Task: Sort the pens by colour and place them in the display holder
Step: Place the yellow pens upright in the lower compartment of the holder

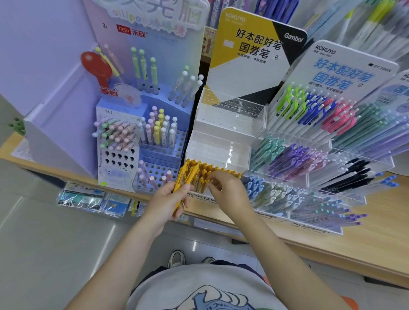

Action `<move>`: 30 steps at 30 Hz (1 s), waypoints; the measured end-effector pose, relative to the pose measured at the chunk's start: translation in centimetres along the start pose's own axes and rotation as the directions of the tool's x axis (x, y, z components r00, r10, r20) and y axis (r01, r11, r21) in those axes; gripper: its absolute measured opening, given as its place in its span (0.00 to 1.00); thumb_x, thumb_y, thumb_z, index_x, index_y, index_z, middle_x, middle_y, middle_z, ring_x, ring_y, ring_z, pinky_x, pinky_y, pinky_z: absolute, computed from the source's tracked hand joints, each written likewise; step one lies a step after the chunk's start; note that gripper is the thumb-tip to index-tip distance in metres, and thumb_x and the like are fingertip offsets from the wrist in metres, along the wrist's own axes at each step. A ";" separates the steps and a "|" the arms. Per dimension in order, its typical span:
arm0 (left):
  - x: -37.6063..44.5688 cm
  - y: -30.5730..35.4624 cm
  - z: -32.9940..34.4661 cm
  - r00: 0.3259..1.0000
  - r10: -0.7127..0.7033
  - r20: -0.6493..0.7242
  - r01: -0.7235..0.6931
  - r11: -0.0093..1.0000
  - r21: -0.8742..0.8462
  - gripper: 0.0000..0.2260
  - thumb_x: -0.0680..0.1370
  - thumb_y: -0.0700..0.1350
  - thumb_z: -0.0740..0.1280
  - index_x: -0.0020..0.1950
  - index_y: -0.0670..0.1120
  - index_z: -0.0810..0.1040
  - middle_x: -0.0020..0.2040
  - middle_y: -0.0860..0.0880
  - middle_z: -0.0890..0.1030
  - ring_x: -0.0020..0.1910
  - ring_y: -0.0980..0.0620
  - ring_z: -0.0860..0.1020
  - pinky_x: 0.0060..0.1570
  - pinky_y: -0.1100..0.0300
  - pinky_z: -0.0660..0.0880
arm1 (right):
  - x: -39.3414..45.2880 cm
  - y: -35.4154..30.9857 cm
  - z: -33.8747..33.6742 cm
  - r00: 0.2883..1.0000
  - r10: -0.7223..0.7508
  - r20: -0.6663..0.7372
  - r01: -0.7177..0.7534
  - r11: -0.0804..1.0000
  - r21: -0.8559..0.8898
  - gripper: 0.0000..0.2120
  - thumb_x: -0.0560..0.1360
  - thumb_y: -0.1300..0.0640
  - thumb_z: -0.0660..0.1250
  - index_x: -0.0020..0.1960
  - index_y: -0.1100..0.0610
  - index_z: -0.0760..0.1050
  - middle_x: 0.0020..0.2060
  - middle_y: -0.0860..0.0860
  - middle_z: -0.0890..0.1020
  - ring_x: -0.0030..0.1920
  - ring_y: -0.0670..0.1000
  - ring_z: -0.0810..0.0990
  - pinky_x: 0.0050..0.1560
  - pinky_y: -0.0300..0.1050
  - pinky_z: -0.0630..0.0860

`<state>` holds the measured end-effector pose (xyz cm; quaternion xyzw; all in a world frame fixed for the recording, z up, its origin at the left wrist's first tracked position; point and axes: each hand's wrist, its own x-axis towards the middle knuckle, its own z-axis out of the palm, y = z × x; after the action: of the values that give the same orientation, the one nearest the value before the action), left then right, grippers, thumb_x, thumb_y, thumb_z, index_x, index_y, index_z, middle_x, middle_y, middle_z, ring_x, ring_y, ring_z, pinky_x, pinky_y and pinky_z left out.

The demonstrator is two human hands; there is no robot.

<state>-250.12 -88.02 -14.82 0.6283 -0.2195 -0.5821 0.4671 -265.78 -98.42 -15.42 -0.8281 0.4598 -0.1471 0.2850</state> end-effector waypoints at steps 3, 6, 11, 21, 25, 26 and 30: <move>0.1 0.2 0.2 1.000 0.007 0.014 -0.007 1.000 -0.015 0.10 0.82 0.50 0.64 0.56 0.46 0.81 0.35 0.49 0.78 0.25 0.54 0.68 0.27 0.62 0.63 | -0.2 0.1 -0.4 0.998 0.062 0.000 -0.062 0.998 0.006 0.10 0.78 0.59 0.68 0.59 0.57 0.79 0.44 0.51 0.82 0.39 0.47 0.76 0.43 0.43 0.76; 0.1 0.4 0.5 0.998 0.020 0.053 -0.020 1.000 -0.017 0.10 0.81 0.50 0.65 0.56 0.46 0.81 0.35 0.49 0.78 0.25 0.54 0.68 0.27 0.63 0.61 | -0.6 -0.6 -1.8 0.982 0.187 -0.021 -0.174 0.946 0.274 0.08 0.79 0.57 0.66 0.56 0.56 0.80 0.39 0.48 0.83 0.36 0.49 0.80 0.41 0.45 0.78; 0.2 0.9 2.2 0.982 0.026 0.185 -0.033 0.999 0.040 0.08 0.81 0.50 0.66 0.52 0.46 0.80 0.36 0.47 0.79 0.24 0.54 0.69 0.23 0.65 0.61 | -1.3 -2.1 -4.1 0.949 0.271 0.162 -0.306 0.664 0.682 0.09 0.80 0.59 0.66 0.51 0.65 0.79 0.38 0.64 0.82 0.31 0.53 0.77 0.31 0.43 0.76; 1.1 1.2 0.9 1.000 -0.028 0.006 0.028 0.998 0.050 0.14 0.85 0.52 0.55 0.56 0.45 0.75 0.35 0.46 0.79 0.24 0.53 0.70 0.20 0.66 0.61 | -1.2 0.6 -7.5 0.930 0.325 -0.172 -0.192 0.829 0.525 0.02 0.79 0.60 0.67 0.50 0.56 0.79 0.38 0.52 0.83 0.40 0.51 0.84 0.45 0.45 0.81; 1.1 1.2 1.0 0.999 0.033 0.015 -0.033 0.999 0.028 0.09 0.85 0.46 0.58 0.52 0.43 0.75 0.37 0.45 0.78 0.28 0.51 0.73 0.24 0.62 0.62 | -1.0 0.5 -5.1 0.961 0.195 -0.198 -0.121 0.934 0.336 0.08 0.77 0.61 0.69 0.56 0.55 0.78 0.42 0.45 0.81 0.44 0.43 0.81 0.49 0.38 0.79; 1.1 1.1 1.1 0.999 0.045 0.013 -0.045 0.999 0.018 0.08 0.84 0.45 0.60 0.52 0.42 0.75 0.37 0.45 0.78 0.30 0.51 0.74 0.25 0.61 0.64 | -0.8 0.5 -4.5 0.965 0.174 -0.198 -0.107 0.945 0.310 0.08 0.77 0.62 0.70 0.56 0.57 0.79 0.42 0.44 0.81 0.44 0.43 0.80 0.50 0.38 0.78; 1.2 1.0 0.8 0.998 0.061 -0.006 -0.061 0.998 -0.011 0.07 0.83 0.43 0.62 0.52 0.41 0.78 0.37 0.46 0.78 0.32 0.50 0.75 0.28 0.59 0.68 | -0.3 0.8 -3.0 0.975 0.098 -0.202 -0.056 0.978 0.202 0.08 0.76 0.64 0.70 0.54 0.58 0.81 0.43 0.49 0.84 0.44 0.47 0.81 0.50 0.46 0.80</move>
<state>-250.35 -89.74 -14.56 0.6204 -0.2337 -0.5670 0.4889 -267.97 -99.52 -13.49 -0.7574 0.5026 -0.2672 0.3200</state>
